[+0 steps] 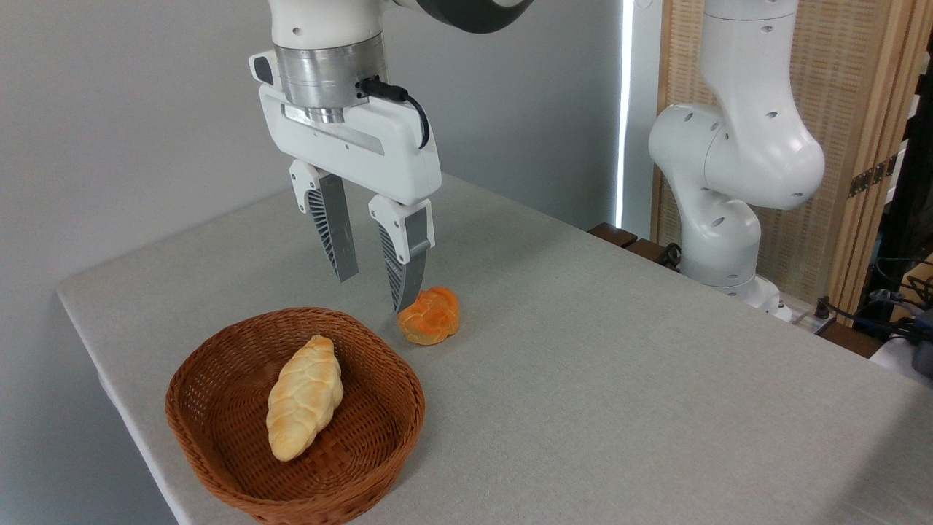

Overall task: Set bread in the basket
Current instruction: 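Move the open gripper over the orange bread roll and lower it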

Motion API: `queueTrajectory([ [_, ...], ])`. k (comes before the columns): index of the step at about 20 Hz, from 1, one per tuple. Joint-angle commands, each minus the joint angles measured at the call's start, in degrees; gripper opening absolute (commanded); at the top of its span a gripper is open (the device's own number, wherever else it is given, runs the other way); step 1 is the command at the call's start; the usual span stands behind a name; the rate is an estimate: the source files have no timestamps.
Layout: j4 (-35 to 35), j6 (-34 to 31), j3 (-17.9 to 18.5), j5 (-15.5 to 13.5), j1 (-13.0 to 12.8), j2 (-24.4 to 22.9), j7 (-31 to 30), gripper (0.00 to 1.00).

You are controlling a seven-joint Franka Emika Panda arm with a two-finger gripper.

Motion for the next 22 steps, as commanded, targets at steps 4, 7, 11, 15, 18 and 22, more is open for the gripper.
queueTrajectory([
  [4,-4.4,-2.1,-0.1,0.2,-1.7,-2.5,0.0,1.00],
  [7,-6.9,-1.6,0.3,0.1,-2.4,-4.7,0.0,1.00],
  [11,-13.3,4.2,0.7,0.1,-3.5,-9.2,0.0,1.00],
  [15,-20.8,9.1,0.9,0.0,-6.0,-14.0,0.0,1.00],
  [18,-27.8,14.9,1.0,-2.0,-8.1,-17.9,-0.1,1.00],
  [22,-35.0,21.4,0.3,-5.4,-9.1,-21.3,0.0,1.00],
])
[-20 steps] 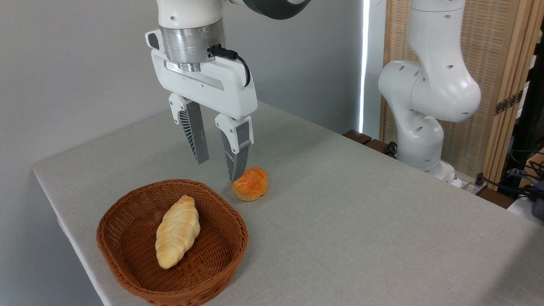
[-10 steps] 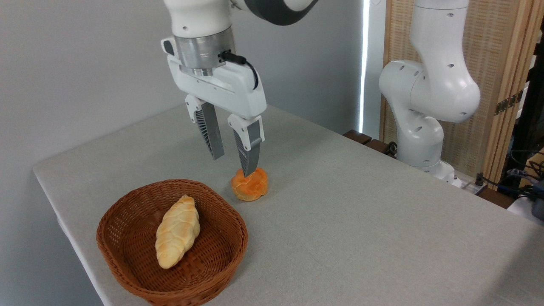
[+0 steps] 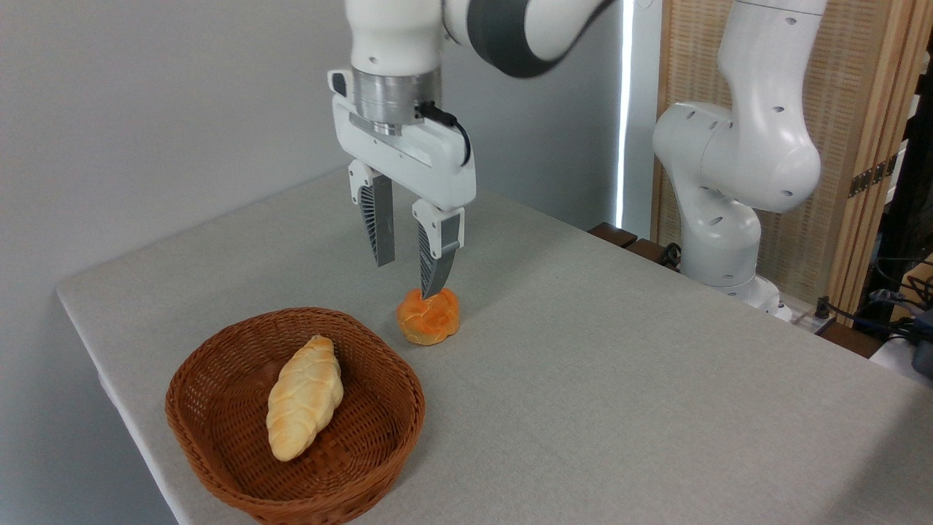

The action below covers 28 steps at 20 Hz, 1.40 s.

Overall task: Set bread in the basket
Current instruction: 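Move the open gripper over the orange bread roll and lower it, then close the gripper around the orange bread roll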

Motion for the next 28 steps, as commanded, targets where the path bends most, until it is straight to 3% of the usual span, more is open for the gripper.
queueTrajectory([
  [1,-6.7,4.7,0.4,-1.7,-2.4,-4.2,0.0,1.00],
  [7,-9.7,7.8,0.1,-1.7,-6.2,-2.1,0.1,1.00],
  [28,-11.4,10.0,-1.9,-1.1,-6.2,1.9,0.7,1.00],
])
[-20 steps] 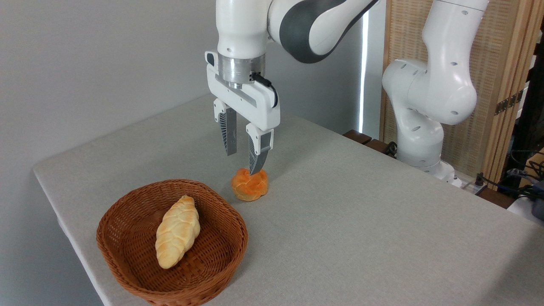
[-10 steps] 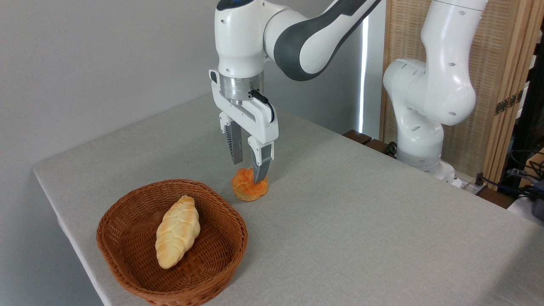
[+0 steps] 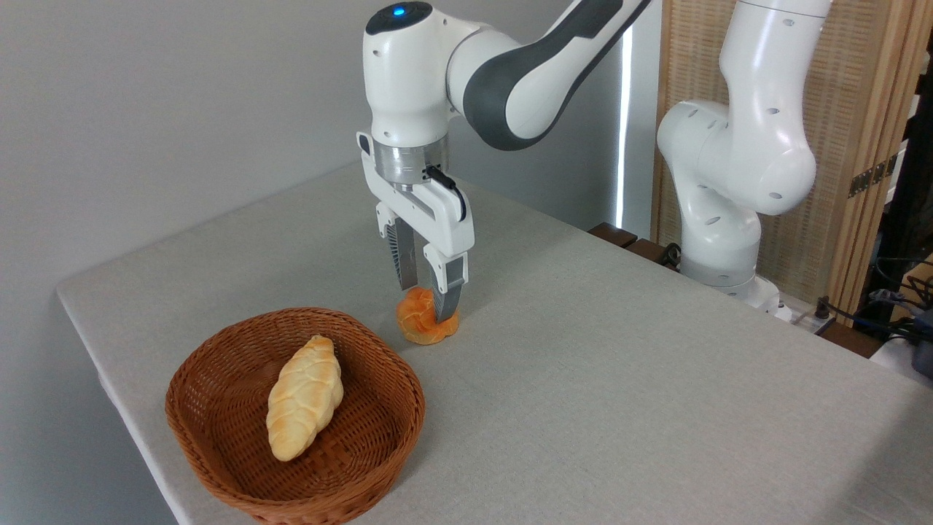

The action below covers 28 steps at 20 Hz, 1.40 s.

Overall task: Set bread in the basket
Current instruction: 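Close the gripper around the orange bread roll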

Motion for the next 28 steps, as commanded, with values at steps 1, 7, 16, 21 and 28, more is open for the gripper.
queueTrajectory([
  [1,-0.7,1.6,-0.2,0.1,0.0,0.2,0.6,1.00],
  [7,-0.9,2.8,-0.2,1.5,0.0,0.6,0.6,1.00],
  [16,-0.9,3.7,-0.2,1.5,0.0,0.9,3.5,0.53],
  [21,-0.9,3.7,-0.2,1.5,0.0,0.9,3.5,0.45],
  [28,-0.9,3.7,-0.2,1.5,0.0,0.9,4.2,0.42],
])
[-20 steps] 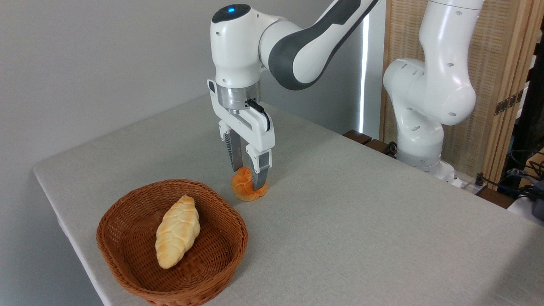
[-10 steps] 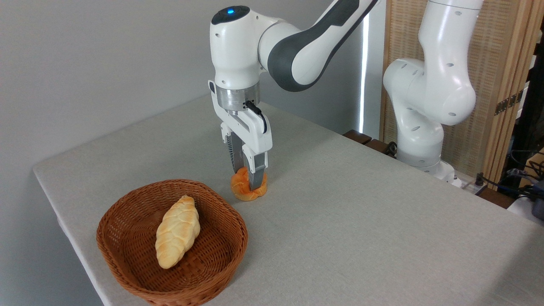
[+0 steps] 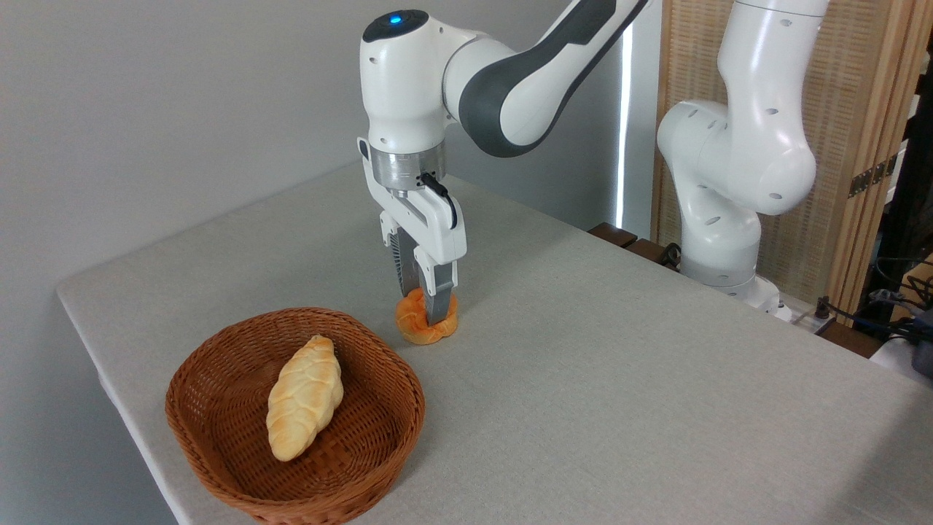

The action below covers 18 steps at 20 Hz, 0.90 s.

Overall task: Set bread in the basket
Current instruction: 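Close the gripper around the orange bread roll, then lift the roll and carry it over the wicker basket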

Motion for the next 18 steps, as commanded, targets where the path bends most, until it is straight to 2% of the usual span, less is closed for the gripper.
queueTrajectory([
  [1,-0.9,2.2,0.0,0.6,0.0,-0.2,1.0,0.42],
  [12,-0.1,1.7,-0.6,0.4,0.0,-0.7,0.5,0.40],
  [18,7.3,-4.3,-0.3,-0.1,0.7,-1.1,0.7,0.40],
])
